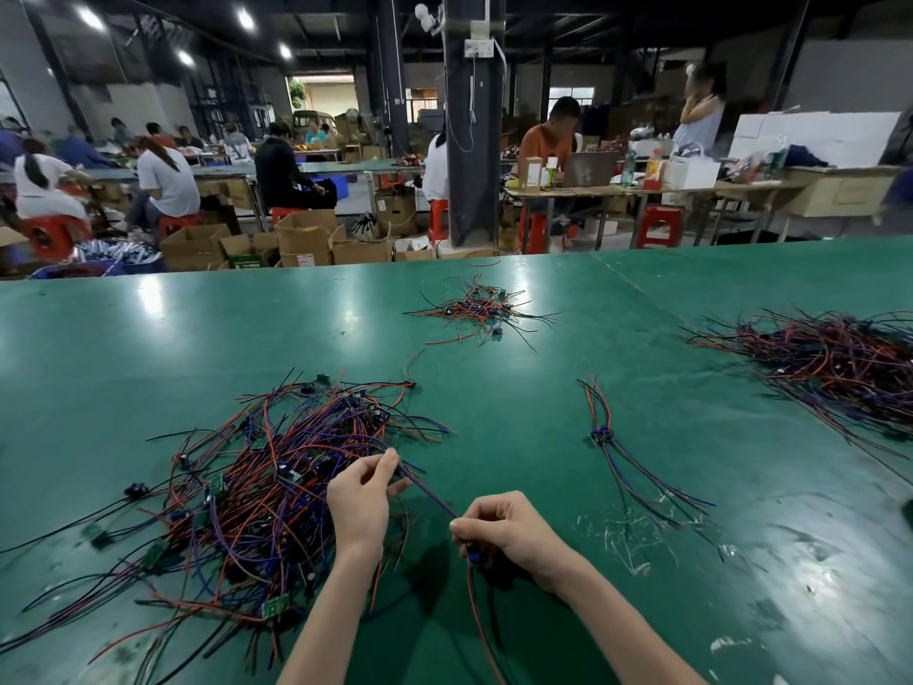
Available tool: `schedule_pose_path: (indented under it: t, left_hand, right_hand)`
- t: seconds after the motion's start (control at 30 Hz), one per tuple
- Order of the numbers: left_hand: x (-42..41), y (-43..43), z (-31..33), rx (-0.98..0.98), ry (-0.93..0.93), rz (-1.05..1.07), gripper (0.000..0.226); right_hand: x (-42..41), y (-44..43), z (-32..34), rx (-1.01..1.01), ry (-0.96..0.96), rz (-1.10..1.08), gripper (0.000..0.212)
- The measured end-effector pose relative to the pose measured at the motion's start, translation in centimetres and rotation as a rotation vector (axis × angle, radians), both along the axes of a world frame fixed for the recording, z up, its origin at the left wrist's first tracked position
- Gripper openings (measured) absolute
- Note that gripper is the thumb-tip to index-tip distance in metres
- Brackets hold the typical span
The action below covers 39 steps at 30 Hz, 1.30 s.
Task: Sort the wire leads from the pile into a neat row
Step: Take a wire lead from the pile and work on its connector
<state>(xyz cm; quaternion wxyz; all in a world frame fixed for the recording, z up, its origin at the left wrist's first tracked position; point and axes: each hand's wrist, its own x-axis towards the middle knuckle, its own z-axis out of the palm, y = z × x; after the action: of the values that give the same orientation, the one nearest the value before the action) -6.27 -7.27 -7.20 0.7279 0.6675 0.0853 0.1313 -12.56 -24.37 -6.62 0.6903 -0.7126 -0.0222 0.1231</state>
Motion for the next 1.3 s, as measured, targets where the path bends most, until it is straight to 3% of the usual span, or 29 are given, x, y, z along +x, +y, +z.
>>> schedule_pose_path:
  t: [0.17, 0.43, 0.57, 0.7, 0.87, 1.1, 1.2, 1.3]
  left_hand:
    - [0.2, 0.0, 0.5, -0.264, 0.041, -0.034, 0.026]
    - [0.2, -0.1, -0.2, -0.22, 0.001, -0.044, 0.023]
    - [-0.4, -1.0, -0.2, -0.27, 0.059, -0.188, 0.027]
    - [-1.9, -3.1, -0.4, -0.079, 0.101, -0.438, 0.01]
    - [-2.3, -3.3, -0.3, 0.061, 0.034, -0.509, 0.019]
    - [-1.5, -1.9, 0.2, 0.236, -0.052, -0.272, 0.018]
    - [-1.2, -1.2, 0.1, 0.496, -0.175, -0.184, 0.019]
    - [-1.2, -1.3, 0.1, 0.572, -0.25, -0.152, 0.019]
  right_hand:
    - [-0.2, 0.0, 0.1, -0.008, 0.002, 0.035, 0.021]
    - [-0.3, 0.1, 0.0, 0.023, 0.004, 0.006, 0.019]
    - [-0.1, 0.5, -0.4, 0.094, -0.002, -0.11, 0.023]
    - [0.0, 0.7, -0.6, 0.119, -0.039, -0.183, 0.022]
    - [-0.2, 0.7, -0.7, 0.097, -0.059, -0.193, 0.022]
    - [-0.4, 0.9, -0.9, 0.0, -0.078, -0.085, 0.022]
    - [-0.2, 0.9, -0.9, -0.039, -0.065, -0.057, 0.024]
    - [-0.2, 0.5, -0.5, -0.024, -0.059, -0.016, 0.025]
